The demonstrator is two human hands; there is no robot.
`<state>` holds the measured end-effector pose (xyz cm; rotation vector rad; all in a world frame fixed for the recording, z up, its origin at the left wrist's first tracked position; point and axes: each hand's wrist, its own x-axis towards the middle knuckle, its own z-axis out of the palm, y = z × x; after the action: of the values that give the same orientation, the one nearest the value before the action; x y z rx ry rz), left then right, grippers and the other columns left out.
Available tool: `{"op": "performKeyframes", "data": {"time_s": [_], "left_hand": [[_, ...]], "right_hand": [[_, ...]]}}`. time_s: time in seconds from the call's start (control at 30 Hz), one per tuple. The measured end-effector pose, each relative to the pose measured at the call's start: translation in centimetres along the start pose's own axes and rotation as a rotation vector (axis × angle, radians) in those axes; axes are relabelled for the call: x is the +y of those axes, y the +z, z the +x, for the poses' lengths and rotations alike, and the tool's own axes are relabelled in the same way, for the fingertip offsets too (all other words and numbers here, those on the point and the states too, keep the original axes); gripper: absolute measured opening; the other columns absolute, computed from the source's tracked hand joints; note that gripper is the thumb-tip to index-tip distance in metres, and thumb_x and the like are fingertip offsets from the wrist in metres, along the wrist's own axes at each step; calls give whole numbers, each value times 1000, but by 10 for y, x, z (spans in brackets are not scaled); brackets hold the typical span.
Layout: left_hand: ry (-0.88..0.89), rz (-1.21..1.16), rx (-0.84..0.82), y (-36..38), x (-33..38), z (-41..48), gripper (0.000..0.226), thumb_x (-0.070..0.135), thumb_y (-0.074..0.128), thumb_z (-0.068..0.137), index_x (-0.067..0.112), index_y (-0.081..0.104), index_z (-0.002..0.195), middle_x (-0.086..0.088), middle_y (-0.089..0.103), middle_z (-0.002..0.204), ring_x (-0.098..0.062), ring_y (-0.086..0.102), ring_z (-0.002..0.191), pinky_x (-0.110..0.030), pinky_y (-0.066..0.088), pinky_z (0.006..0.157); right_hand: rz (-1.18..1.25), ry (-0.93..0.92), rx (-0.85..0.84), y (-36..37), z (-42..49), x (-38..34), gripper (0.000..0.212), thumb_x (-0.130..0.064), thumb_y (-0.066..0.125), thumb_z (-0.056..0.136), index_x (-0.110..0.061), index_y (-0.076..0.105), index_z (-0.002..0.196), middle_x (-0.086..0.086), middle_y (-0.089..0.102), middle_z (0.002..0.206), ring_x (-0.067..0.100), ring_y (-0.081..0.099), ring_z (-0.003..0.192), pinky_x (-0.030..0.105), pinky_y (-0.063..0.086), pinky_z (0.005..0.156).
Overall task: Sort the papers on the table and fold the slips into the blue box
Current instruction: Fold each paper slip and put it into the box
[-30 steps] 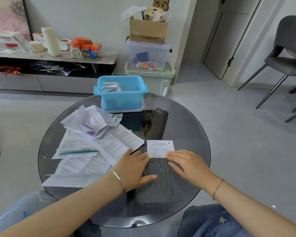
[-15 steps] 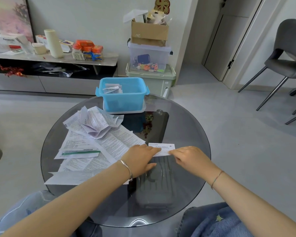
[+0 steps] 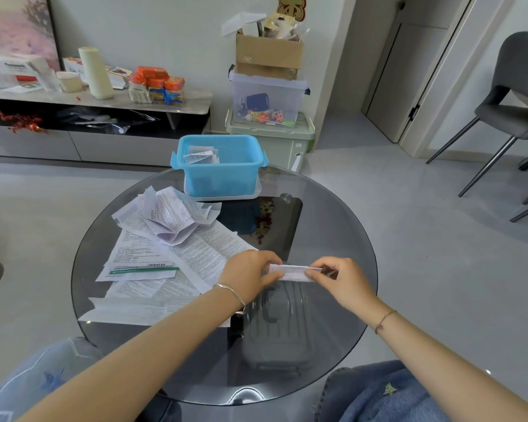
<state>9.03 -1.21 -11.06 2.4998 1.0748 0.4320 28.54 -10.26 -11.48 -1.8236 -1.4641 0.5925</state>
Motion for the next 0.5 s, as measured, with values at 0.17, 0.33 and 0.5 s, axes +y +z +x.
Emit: {"op": "performKeyframes", "data": {"time_s": [0.17, 0.33, 0.5], "left_hand": [[-45, -8, 2, 2, 4, 5, 38, 44, 59, 90, 26, 55, 123, 7, 60, 86, -10, 58, 87, -23, 44, 72], [-22, 76, 60, 5, 4, 5, 42, 46, 57, 90, 28, 51, 128, 6, 60, 100, -10, 54, 96, -21, 41, 77], [261, 158, 79, 10, 3, -5, 35, 29, 67, 85, 13, 66, 117, -4, 66, 119, -23, 63, 107, -34, 50, 90]], "right_hand": [[81, 66, 4, 3, 9, 2, 8, -19, 75, 81, -25, 70, 77, 2, 68, 77, 8, 54, 67, 14, 42, 62], [44, 56, 31, 8, 14, 3, 7, -21, 75, 80, -17, 73, 75, 6, 68, 74, 9, 52, 63, 12, 39, 57], [10, 81, 9, 9, 22, 6, 8, -21, 75, 80, -20, 72, 73, 3, 67, 72, 7, 47, 58, 20, 37, 57]]}}
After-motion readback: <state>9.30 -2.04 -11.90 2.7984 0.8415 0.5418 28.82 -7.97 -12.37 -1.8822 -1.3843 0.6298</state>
